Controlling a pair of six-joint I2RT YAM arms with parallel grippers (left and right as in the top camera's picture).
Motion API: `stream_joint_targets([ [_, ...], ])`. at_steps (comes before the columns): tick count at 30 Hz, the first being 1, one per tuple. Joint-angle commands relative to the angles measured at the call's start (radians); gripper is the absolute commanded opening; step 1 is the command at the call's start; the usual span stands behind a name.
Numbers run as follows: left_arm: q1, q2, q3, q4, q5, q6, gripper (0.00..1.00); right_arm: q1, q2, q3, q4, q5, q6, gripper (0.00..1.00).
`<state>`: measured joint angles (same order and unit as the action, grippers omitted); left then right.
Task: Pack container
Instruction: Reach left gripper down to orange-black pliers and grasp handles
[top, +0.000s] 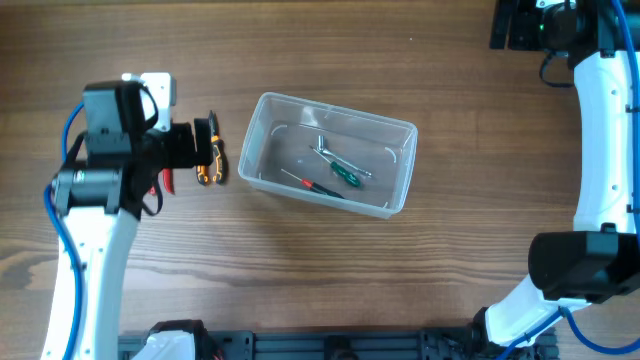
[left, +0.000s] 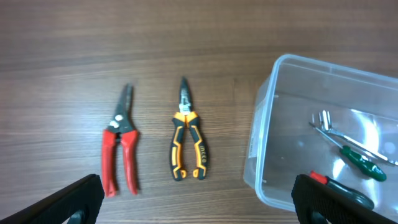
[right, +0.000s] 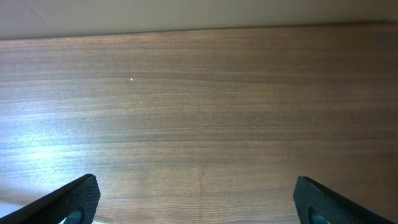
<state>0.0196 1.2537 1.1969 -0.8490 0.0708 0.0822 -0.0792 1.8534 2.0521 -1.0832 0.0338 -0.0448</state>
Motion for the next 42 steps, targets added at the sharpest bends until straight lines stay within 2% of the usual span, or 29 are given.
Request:
stream_joint_targets([
  [1, 0.001, 0.080, 0.020, -0.027, 0.055, 0.042, 1.00, 0.003, 0.022, 0.001, 0.002, -0.009, 0.021, 1.00],
  [6, 0.001, 0.180, 0.020, -0.003, -0.073, 0.045, 1.00, 0.003, 0.022, 0.001, 0.002, -0.009, 0.021, 1.00],
  [7, 0.001, 0.206, 0.020, 0.005, -0.101, 0.045, 0.95, 0.003, 0.022, 0.001, 0.002, -0.009, 0.021, 1.00],
  [8, 0.001, 0.234, 0.020, 0.007, -0.120, 0.044, 0.79, 0.003, 0.022, 0.001, 0.002, -0.009, 0.022, 1.00],
  [9, 0.001, 0.262, 0.020, 0.008, -0.122, 0.041, 0.68, 0.003, 0.022, 0.001, 0.002, -0.009, 0.021, 1.00],
  [11, 0.001, 0.330, 0.020, 0.008, -0.121, 0.032, 0.61, 0.003, 0.022, 0.001, 0.002, -0.009, 0.021, 1.00],
  [13, 0.001, 0.392, 0.020, 0.019, -0.121, 0.029, 0.49, 0.003, 0.022, 0.001, 0.002, -0.009, 0.021, 1.00],
  [15, 0.001, 0.440, 0.020, 0.035, -0.121, 0.030, 0.31, 0.003, 0.022, 0.001, 0.002, -0.009, 0.021, 1.00],
  [16, 0.001, 0.467, 0.020, 0.043, -0.121, 0.029, 0.28, 0.003, 0.022, 0.001, 0.002, -0.009, 0.021, 1.00],
  [30, 0.001, 0.606, 0.020, 0.119, -0.106, -0.037, 0.29, 0.003, 0.022, 0.001, 0.002, -0.009, 0.022, 1.00],
  [42, 0.001, 0.708, 0.019, 0.151, -0.094, -0.034, 0.31, 0.003, 0.022, 0.001, 0.002, -0.009, 0.021, 1.00],
])
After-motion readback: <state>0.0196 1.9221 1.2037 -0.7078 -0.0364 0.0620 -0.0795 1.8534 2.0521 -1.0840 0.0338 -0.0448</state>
